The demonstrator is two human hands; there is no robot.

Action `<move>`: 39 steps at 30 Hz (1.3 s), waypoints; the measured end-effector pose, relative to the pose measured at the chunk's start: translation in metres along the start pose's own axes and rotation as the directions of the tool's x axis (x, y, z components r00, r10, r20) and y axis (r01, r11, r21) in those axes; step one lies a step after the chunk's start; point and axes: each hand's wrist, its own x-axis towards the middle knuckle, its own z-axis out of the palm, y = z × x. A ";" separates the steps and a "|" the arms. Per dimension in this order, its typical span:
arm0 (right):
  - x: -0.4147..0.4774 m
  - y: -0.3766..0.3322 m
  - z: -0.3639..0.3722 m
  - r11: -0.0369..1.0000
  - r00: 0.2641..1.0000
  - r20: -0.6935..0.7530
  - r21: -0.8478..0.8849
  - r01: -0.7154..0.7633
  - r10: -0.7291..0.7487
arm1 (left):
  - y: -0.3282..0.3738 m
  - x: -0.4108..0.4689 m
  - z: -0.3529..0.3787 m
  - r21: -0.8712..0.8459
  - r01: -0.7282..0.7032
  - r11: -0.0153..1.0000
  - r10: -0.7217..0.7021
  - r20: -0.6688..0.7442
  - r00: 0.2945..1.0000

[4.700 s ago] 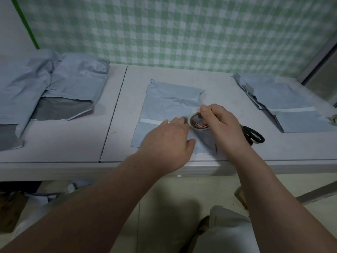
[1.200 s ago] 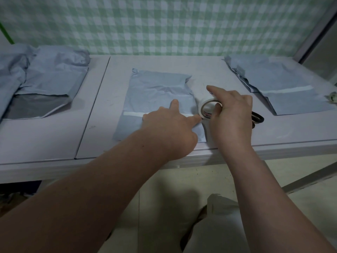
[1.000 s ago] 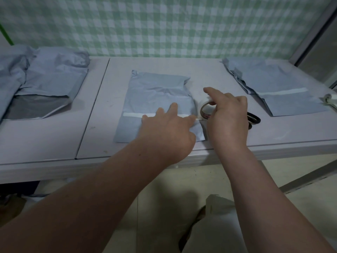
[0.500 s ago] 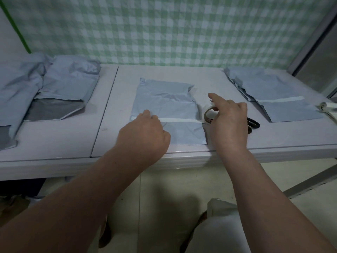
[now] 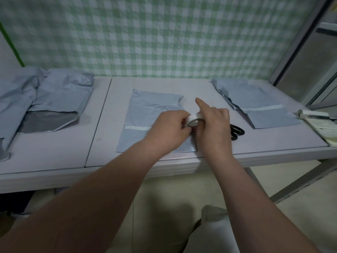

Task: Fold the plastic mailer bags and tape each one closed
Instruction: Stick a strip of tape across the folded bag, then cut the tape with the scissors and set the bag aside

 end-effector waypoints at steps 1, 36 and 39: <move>0.000 0.001 -0.002 1.000 1.000 -0.004 0.024 0.009 -0.009 | -0.003 0.003 0.002 -0.025 0.023 0.999 -0.023 -0.018 1.000; 0.023 0.010 -0.063 0.804 0.698 0.410 -0.399 -0.442 0.587 | -0.027 -0.003 -0.007 -0.362 0.224 0.905 -0.283 -0.120 0.952; 0.007 0.007 -0.067 0.760 0.684 0.407 -0.041 -0.649 0.606 | -0.029 -0.004 -0.006 -0.420 0.206 0.884 -0.279 -0.119 0.953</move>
